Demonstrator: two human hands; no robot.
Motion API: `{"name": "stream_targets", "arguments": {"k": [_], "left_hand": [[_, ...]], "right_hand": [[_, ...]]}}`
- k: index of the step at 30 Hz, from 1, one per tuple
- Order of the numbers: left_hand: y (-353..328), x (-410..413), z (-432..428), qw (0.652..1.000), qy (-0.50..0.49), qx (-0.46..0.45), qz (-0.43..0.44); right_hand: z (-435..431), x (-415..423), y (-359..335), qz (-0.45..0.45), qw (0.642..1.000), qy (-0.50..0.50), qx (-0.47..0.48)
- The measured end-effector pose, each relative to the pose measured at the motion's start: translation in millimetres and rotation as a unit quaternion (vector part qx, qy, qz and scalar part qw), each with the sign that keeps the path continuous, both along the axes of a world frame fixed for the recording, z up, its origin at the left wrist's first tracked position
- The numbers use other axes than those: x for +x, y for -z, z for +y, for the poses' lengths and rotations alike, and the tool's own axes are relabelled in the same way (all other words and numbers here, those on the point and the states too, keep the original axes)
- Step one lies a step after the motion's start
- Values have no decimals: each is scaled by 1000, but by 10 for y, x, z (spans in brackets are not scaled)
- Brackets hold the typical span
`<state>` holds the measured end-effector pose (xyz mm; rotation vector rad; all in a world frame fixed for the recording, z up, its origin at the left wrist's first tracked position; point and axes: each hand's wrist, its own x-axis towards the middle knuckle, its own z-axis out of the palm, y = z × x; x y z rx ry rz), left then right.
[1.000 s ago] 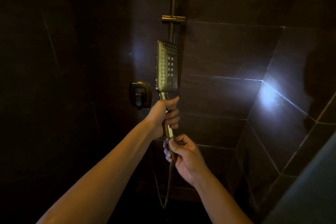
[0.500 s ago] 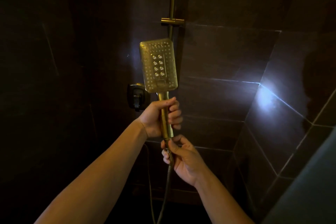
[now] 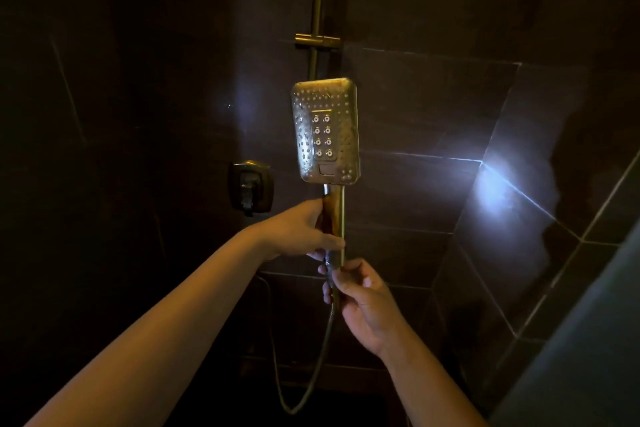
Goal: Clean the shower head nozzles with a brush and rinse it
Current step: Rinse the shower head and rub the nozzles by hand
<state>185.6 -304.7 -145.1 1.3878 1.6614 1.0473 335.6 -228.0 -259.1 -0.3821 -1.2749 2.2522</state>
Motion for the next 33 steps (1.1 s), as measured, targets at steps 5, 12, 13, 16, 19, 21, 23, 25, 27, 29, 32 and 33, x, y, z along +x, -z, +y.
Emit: {"name": "stream_targets", "arguments": {"k": [5, 12, 13, 16, 19, 21, 23, 25, 27, 29, 32, 33], "left_hand": [[-74, -31, 136, 999, 9, 37, 31], [-137, -142, 514, 995, -6, 74, 64], [-146, -159, 582, 994, -7, 76, 81], [-199, -189, 829, 986, -3, 88, 139], [-293, -182, 1075, 976, 29, 116, 184], [-379, -171, 1216, 975, 70, 122, 172], [-452, -175, 1352, 979, 110, 107, 130], [-466, -183, 1489, 984, 159, 63, 46], [-436, -175, 1644, 979, 197, 21, -58], [-361, -187, 1812, 973, 198, 7, -120], [-209, -231, 2052, 973, 152, 18, -174], [-151, -251, 2133, 970, 131, 32, -201]], "right_hand": [[245, -34, -116, 7, 998, -2, 69], [631, -60, -371, -50, 981, 0, 187], [689, -74, -413, -63, 976, 2, 207], [891, -129, -550, -100, 962, 27, 254], [1157, -187, -676, -101, 956, 19, 276], [1390, -214, -742, -69, 961, -34, 266], [1631, -232, -816, -43, 959, -141, 241], [1821, -257, -885, -2, 945, -276, 176], [1964, -304, -936, 45, 917, -380, 113], [2080, -362, -950, 68, 897, -427, 85], [2284, -437, -909, 51, 906, -413, 75], [2360, -464, -898, 40, 912, -400, 80]]}}
